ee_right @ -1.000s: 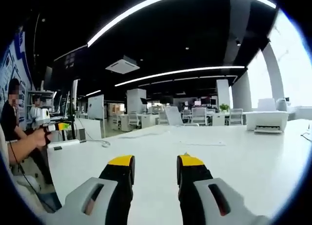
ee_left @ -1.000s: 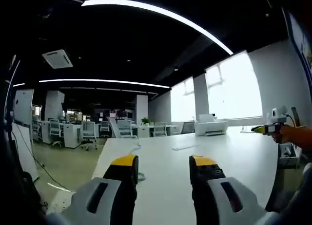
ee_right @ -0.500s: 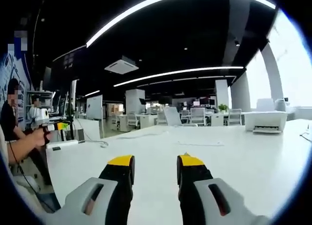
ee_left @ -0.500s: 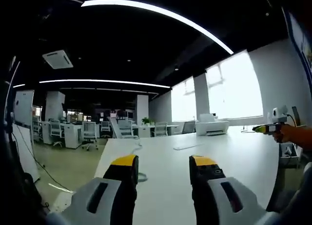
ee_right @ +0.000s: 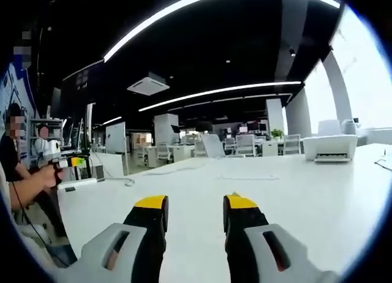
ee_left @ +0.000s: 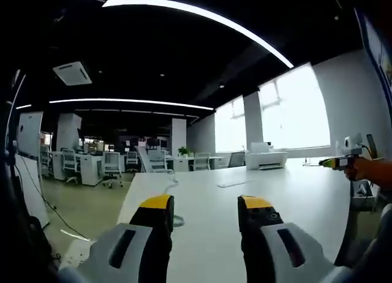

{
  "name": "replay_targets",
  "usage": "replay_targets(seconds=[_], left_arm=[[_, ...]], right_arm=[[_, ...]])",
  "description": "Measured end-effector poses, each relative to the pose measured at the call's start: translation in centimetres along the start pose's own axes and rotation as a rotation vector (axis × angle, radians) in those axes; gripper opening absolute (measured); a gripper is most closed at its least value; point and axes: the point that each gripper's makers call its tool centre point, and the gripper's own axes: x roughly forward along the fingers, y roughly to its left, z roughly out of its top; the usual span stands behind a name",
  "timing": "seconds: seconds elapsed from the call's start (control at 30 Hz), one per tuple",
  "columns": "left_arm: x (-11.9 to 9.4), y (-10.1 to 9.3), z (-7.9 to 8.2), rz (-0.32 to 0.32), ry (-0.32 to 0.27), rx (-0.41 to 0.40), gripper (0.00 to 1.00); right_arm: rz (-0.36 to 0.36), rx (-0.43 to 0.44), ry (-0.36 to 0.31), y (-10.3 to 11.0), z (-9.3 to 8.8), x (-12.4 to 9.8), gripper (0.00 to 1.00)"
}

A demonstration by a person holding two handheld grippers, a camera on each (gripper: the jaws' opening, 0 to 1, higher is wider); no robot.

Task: Pick up the power strip scattered on the table, fix it on the side mounting bracket of the table, and press the switch

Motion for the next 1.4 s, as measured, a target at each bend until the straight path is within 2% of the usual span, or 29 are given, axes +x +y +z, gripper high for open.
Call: replay_targets(seconds=[0.33, 0.67, 0.97, 1.4], left_arm=[[0.0, 0.0, -0.6, 0.006, 0.009, -0.006, 0.47], [-0.4, 0.1, -0.4, 0.016, 0.007, -0.002, 0.47], [-0.7, 0.2, 0.2, 0.022, 0.007, 0.009, 0.47], [-0.6, 0.1, 1.2, 0.021, -0.009, 0.018, 0.47]], right_arm=[[-0.004, -0.005, -0.004, -1.5, -0.1, -0.4, 0.34], [0.0, 0.008, -0.007, -2.1, -0.5, -0.3, 0.34], [-0.001, 0.005, -0.001, -2.3, -0.6, -1.1, 0.34], [-0.011, -0.007, -0.019, -2.3, 0.6, -1.9, 0.34]])
